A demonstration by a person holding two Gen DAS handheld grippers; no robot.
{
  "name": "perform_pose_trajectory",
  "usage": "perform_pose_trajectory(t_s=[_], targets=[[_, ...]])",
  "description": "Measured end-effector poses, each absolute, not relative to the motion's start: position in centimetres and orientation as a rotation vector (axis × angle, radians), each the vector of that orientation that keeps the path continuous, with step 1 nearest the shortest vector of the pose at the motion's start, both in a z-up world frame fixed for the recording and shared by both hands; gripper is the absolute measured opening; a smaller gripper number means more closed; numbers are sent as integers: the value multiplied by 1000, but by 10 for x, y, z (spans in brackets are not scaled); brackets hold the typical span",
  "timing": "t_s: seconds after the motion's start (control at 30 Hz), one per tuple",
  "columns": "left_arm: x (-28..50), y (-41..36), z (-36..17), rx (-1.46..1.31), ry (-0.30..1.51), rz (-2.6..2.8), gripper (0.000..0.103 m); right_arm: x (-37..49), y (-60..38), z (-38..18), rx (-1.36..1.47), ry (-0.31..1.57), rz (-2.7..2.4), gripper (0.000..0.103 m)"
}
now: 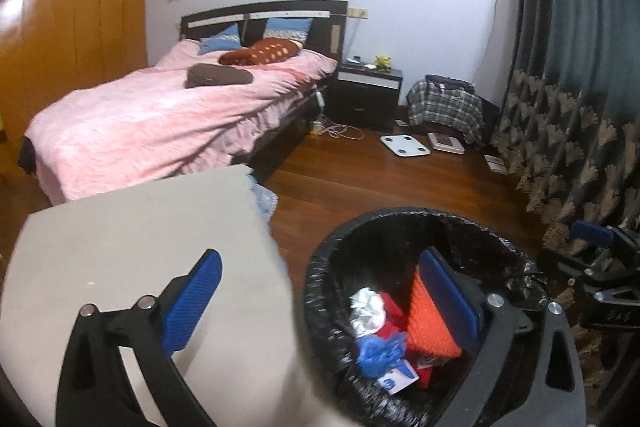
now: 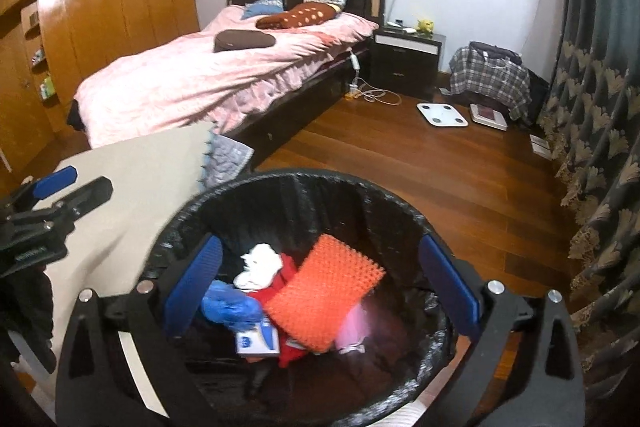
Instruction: Collect trash
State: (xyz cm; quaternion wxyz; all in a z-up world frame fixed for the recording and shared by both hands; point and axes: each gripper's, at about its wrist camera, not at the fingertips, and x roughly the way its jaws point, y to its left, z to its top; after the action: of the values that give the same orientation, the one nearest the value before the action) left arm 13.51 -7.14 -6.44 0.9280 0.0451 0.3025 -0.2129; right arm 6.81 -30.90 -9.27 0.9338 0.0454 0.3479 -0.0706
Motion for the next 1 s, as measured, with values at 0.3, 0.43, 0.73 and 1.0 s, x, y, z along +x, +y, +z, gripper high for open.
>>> perform_pose_trajectory(t_s=[0.3, 0.43, 0.73, 1.0], targets=[[106, -36, -36, 77, 588, -339, 97, 57, -277, -54, 95, 670, -107, 98], [95, -25, -27, 73, 573, -312, 97, 51, -268, -43, 92, 662, -104, 98], [79, -19, -14, 85, 536, -284, 97, 39, -257, -32, 91, 638, -103, 98], [74, -19, -9, 82, 518, -282, 97, 35, -255, -28, 85, 623, -104, 98]])
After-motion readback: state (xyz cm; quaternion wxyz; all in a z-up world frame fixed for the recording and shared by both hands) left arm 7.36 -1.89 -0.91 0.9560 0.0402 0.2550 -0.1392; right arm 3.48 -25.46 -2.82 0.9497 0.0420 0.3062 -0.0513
